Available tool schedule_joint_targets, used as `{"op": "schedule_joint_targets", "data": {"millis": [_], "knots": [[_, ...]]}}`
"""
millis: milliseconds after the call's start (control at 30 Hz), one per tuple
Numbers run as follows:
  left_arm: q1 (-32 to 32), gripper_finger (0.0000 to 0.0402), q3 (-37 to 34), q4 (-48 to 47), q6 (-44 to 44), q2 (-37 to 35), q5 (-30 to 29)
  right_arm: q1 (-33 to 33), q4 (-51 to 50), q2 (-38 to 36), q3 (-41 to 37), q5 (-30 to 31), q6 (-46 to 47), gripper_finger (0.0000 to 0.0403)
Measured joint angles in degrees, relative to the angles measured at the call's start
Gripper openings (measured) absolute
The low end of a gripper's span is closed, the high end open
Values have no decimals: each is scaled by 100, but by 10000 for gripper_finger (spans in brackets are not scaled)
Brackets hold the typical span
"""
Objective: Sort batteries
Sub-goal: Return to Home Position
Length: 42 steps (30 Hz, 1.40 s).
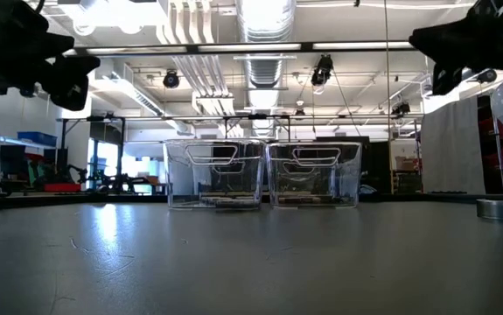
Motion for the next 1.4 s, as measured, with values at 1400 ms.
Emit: {"op": "schedule_joint_targets", "data": {"millis": [1400], "knots": [[-4, 164, 50, -195, 825, 533, 391, 1, 200, 0, -260, 2, 166, 38]]}}
